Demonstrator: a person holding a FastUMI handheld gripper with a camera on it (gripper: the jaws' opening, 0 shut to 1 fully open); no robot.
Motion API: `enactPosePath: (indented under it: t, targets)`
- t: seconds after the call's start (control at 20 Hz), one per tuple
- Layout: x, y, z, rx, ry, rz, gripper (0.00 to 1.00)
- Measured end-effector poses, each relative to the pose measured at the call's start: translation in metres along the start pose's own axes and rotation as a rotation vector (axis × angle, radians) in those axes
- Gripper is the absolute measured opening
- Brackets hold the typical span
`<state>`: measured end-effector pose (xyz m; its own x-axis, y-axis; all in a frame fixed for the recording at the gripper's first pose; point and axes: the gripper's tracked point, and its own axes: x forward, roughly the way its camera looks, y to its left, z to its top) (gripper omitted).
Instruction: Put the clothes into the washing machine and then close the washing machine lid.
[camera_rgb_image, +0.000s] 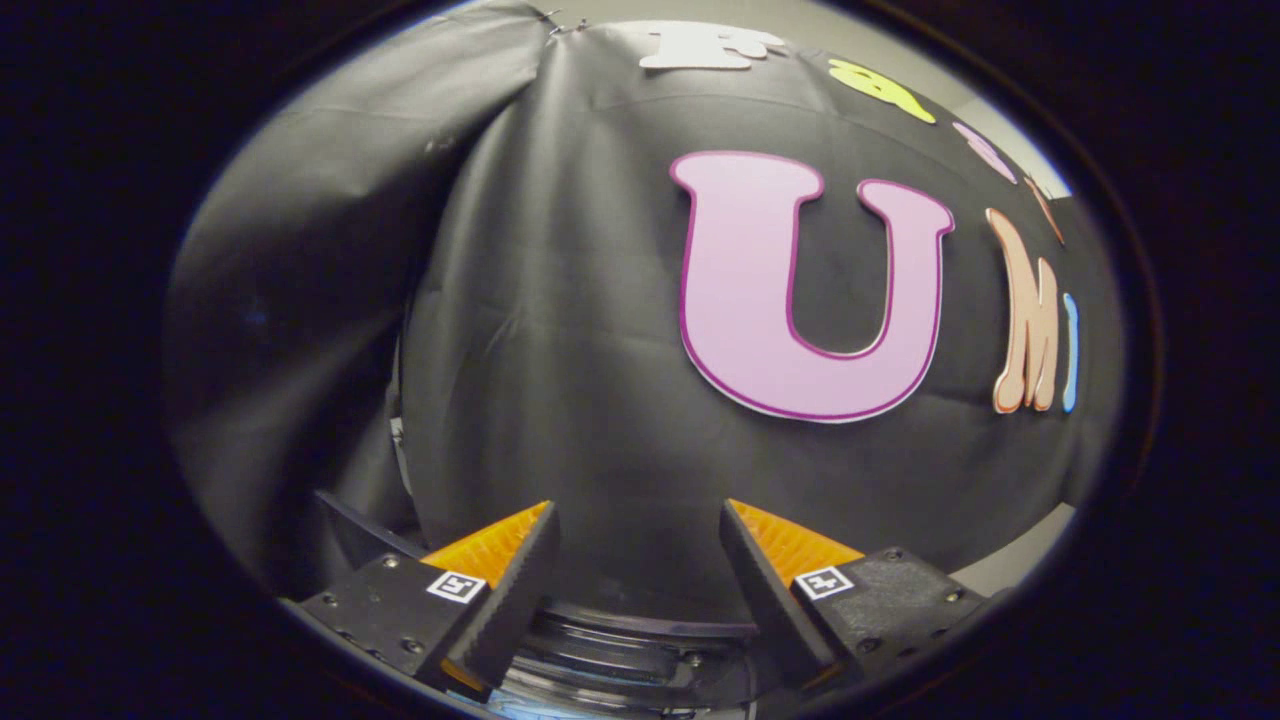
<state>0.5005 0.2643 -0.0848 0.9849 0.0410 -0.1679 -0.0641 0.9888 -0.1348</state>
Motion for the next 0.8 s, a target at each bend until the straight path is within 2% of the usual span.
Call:
enactPosePath:
  t: [0.25, 0.4, 0.8]
  targets:
    - [0.012, 0.001, -0.010, 0.031, -0.022, -0.008, 0.96]
    - [0.016, 0.010, -0.027, 0.170, 0.057, 0.013, 0.94]
    - [0.013, 0.011, -0.025, 0.174, 0.075, 0.034, 0.96]
